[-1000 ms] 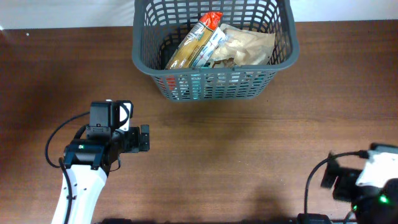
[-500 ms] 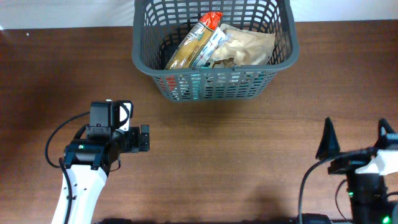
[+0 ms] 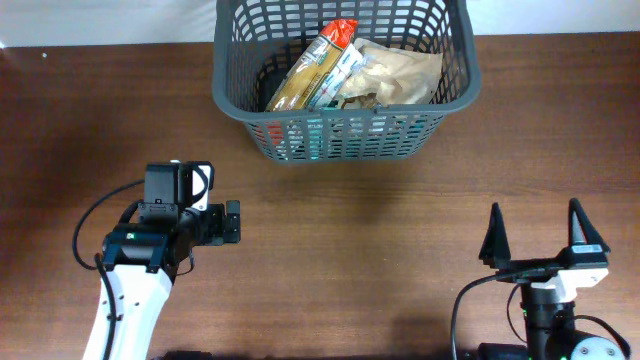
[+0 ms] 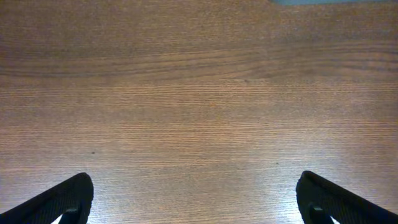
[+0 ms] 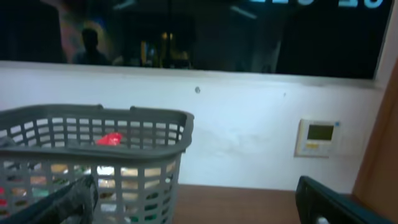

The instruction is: Pack container

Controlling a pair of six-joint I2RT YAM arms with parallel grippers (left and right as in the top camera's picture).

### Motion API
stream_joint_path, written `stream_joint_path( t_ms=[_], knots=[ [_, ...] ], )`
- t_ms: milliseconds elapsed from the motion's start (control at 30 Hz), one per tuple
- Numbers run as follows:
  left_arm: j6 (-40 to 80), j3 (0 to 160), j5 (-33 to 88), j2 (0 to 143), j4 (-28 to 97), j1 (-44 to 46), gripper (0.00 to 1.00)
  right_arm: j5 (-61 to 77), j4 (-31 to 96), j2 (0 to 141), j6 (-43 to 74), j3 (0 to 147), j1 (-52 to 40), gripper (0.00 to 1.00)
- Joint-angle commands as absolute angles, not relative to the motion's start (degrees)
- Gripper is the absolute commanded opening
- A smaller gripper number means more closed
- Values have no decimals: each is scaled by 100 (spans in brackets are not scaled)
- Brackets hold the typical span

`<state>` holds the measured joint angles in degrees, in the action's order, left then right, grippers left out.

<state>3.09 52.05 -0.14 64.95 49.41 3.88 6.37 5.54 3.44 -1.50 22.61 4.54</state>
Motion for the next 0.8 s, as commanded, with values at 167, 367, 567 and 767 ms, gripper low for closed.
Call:
stream_joint_path(
  t_ms=[167,367,567,767],
  knots=[
    [384,5188,69,6504,4925,357,99,714,23,19,-30,1636,414,99],
    [384,5188,69,6504,4928,360,99,711,-115,19,-32,1553,414,99],
    [384,5188,69,6504,4928,357,99,690,-113,19,-34,1389,414,99],
    [384,5188,69,6504,4925,357,99,711,-563,19,-32,731,414,99]
  ],
)
